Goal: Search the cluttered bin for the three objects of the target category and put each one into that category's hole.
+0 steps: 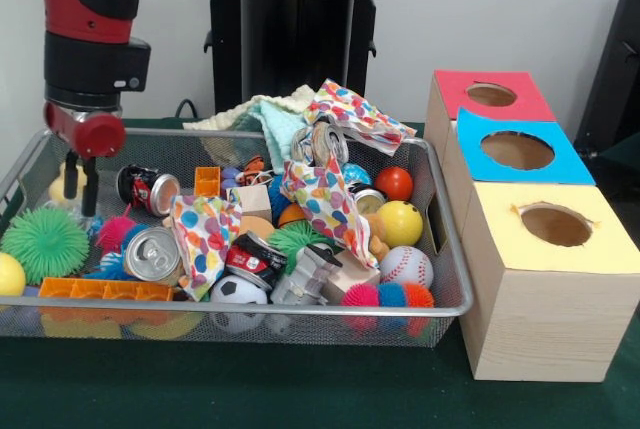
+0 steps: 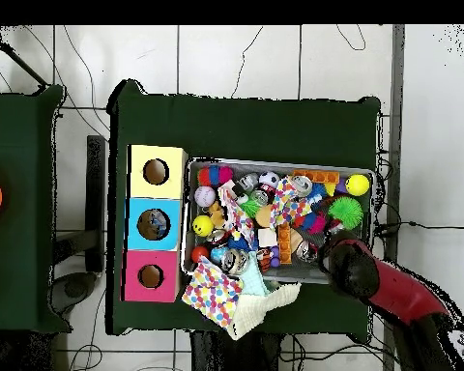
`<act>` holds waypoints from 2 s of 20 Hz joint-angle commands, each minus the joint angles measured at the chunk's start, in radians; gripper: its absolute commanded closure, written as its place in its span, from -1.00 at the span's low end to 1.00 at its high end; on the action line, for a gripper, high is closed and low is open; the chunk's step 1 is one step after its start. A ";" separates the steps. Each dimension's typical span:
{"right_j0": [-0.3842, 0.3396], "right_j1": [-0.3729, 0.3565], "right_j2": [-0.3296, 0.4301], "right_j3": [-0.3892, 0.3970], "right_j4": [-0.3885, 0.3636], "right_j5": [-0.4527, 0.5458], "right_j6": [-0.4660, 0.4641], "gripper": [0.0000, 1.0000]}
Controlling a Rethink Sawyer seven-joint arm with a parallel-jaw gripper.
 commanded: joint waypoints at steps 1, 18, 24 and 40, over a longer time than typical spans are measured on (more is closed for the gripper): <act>-0.008 0.078 0.109 -0.017 -0.027 -0.002 0.041 -1.00; 0.196 0.024 -0.194 -0.094 -0.002 -0.080 0.088 -1.00; 0.274 0.002 -0.302 -0.113 0.034 -0.068 0.106 -1.00; 0.145 0.000 -0.139 -0.125 -0.014 0.003 0.034 -1.00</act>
